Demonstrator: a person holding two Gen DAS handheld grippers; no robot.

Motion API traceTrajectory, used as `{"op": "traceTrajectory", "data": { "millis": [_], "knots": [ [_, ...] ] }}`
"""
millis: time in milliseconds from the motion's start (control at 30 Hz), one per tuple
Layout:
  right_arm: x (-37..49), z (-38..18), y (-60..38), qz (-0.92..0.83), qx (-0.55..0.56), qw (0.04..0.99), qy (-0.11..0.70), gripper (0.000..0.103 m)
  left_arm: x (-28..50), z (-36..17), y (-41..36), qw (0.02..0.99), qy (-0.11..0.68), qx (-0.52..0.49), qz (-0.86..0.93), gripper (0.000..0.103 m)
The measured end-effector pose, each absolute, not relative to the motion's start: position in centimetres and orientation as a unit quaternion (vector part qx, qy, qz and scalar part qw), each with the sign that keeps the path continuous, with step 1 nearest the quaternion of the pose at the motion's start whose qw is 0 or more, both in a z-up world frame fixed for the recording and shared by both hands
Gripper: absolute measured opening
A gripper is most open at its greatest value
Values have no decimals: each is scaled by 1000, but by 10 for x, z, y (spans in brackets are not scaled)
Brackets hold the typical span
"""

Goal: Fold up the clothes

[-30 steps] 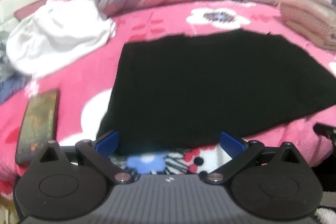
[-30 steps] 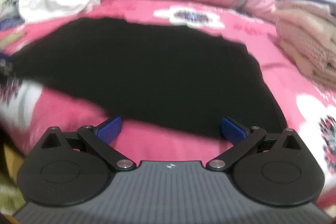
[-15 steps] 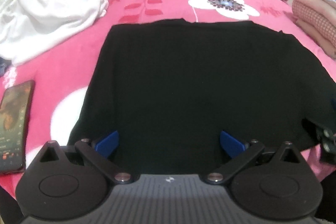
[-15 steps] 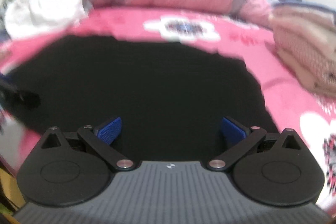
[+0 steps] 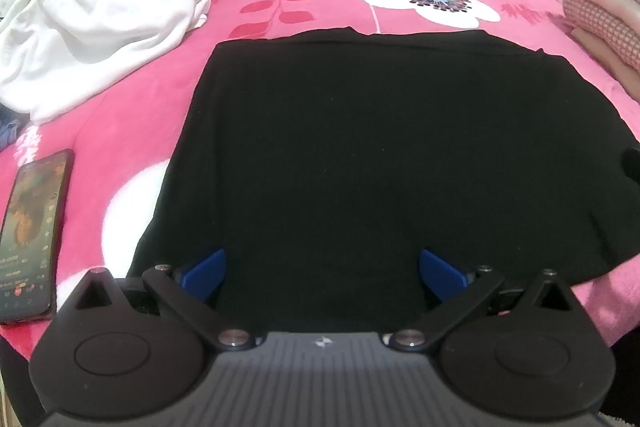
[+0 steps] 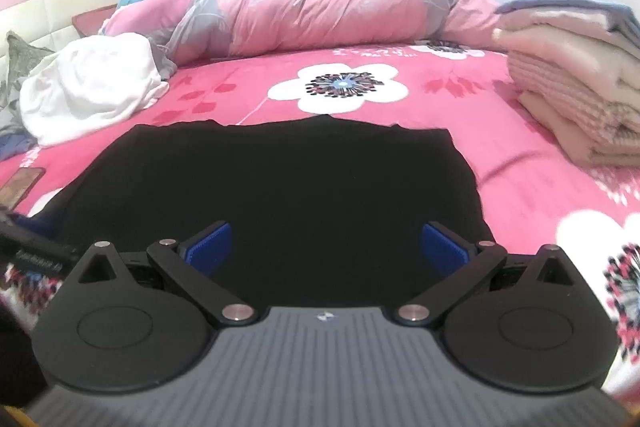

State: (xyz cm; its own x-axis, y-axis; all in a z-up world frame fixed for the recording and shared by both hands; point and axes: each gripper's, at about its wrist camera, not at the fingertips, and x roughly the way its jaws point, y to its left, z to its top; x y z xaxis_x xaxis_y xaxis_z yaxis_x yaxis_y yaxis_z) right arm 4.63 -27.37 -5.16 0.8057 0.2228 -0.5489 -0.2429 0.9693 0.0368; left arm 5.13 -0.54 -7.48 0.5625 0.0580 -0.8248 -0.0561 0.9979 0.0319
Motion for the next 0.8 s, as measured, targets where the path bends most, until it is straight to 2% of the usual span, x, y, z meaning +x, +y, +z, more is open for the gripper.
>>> {"op": "traceTrajectory", "data": {
  "millis": [800],
  "knots": [
    [80, -93, -256, 124, -40, 941, 312, 102, 50, -72, -14, 880, 472, 18, 49, 103]
  ]
}}
